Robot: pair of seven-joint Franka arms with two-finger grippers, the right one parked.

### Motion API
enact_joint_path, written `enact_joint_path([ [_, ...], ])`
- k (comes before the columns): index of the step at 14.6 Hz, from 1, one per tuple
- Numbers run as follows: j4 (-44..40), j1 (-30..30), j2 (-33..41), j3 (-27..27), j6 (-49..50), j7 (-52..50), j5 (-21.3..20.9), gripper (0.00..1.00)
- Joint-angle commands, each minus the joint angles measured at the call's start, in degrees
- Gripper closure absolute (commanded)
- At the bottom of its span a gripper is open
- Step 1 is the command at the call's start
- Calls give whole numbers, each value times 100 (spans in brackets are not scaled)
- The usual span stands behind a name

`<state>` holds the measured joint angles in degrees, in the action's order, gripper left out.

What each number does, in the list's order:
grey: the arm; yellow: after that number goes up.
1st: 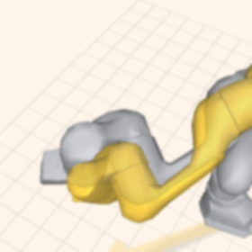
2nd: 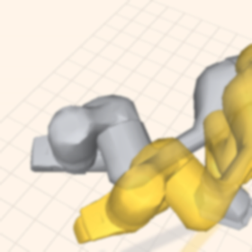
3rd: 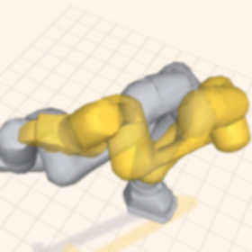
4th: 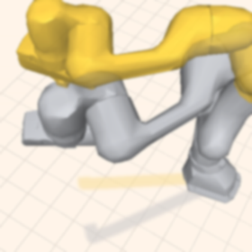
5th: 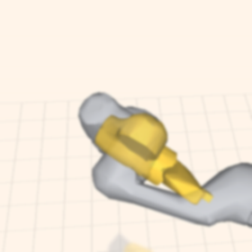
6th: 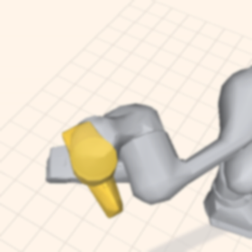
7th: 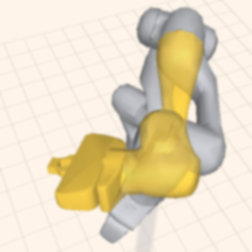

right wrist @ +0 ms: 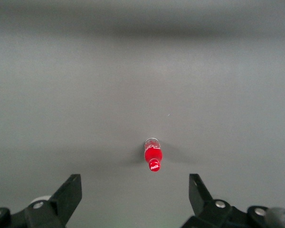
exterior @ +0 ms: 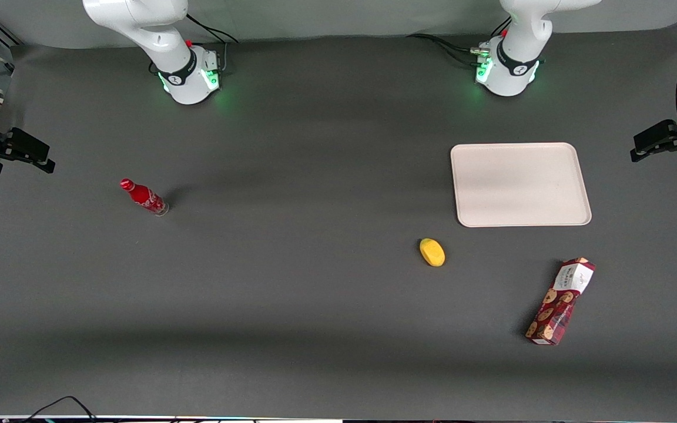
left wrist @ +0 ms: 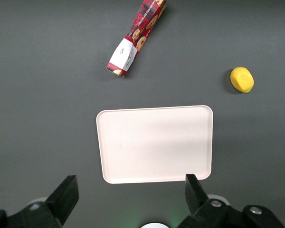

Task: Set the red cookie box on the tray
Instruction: 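Move the left gripper down over the red plaid cookie box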

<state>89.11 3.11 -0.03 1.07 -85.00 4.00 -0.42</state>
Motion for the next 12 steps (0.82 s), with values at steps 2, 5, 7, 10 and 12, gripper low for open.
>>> enact_joint_path([
  [2,151,-55,47,-11,71,57,68,0],
  [5,133,-56,-216,-10,-410,381,50,0],
  [7,133,-47,-601,-19,-928,828,-37,0],
  [10,133,-56,-1225,-19,-1667,1226,-161,0],
  [12,133,14,-1664,-11,-2080,1305,-161,0],
])
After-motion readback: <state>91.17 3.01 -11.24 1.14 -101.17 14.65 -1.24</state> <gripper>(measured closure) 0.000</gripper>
